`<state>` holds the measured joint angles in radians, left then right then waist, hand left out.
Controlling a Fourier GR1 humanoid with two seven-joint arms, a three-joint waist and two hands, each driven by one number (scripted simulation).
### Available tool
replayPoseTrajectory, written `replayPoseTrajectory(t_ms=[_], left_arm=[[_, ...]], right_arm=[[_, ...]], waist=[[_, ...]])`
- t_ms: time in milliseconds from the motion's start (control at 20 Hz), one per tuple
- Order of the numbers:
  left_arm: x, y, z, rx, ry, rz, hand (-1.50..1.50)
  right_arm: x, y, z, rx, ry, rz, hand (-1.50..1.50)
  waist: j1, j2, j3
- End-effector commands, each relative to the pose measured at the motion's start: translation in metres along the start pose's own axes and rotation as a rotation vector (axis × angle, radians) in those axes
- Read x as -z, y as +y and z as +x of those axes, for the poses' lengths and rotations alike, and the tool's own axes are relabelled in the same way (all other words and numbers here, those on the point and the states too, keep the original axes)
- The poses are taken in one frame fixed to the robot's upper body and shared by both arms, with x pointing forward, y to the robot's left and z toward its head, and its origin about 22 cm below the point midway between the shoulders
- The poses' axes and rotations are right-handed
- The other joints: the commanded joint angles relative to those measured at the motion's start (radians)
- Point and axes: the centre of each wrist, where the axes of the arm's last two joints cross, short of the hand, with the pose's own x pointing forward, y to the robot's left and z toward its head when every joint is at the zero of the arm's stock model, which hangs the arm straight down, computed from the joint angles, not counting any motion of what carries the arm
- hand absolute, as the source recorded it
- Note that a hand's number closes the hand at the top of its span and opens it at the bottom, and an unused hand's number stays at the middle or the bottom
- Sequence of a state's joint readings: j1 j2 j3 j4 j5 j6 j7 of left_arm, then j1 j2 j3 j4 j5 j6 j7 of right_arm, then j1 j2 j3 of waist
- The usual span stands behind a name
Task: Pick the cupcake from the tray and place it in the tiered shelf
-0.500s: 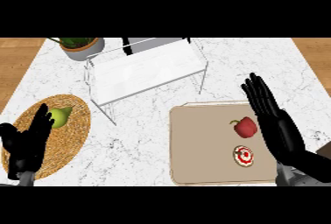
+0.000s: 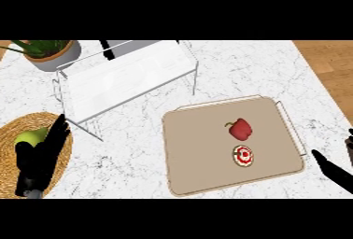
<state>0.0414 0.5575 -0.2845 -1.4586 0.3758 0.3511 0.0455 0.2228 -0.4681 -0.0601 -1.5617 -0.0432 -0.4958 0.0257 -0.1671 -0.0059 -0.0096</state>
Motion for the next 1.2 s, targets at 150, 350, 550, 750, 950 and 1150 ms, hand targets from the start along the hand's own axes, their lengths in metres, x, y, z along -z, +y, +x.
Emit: replayPoseTrajectory(t_ms=[150,350,550,750,950,1150], left_arm=[[0.001,-0.037,-0.004,0.042,-0.042,-0.205,0.00],[0.002,-0.059,-0.002,0.059,-0.049,-0.240,0.00],[0.003,-0.046,-0.009,0.070,-0.068,-0.255,0.00],[0.009,-0.058,-0.009,0.089,-0.069,-0.269,0.00],[0.015,-0.048,0.005,0.087,-0.100,-0.301,0.00],[0.018,-0.055,0.008,0.090,-0.104,-0.312,0.00]], right_arm=[[-0.089,-0.007,-0.003,0.110,0.093,-0.261,-1.50],[-0.120,-0.006,0.030,0.066,0.009,-0.143,-1.50],[-0.133,-0.011,0.065,-0.004,0.063,-0.032,-1.50],[-0.137,-0.013,0.058,-0.211,0.252,0.131,-1.50],[-0.118,-0.039,0.054,-0.550,0.303,0.058,-1.50],[-0.116,-0.045,0.061,-0.764,0.421,0.007,-1.50]], waist=[[0.102,0.000,0.007],[0.138,0.004,0.007],[0.163,0.008,0.006],[0.184,0.021,0.002],[0.225,0.040,-0.006],[0.230,0.038,-0.006]])
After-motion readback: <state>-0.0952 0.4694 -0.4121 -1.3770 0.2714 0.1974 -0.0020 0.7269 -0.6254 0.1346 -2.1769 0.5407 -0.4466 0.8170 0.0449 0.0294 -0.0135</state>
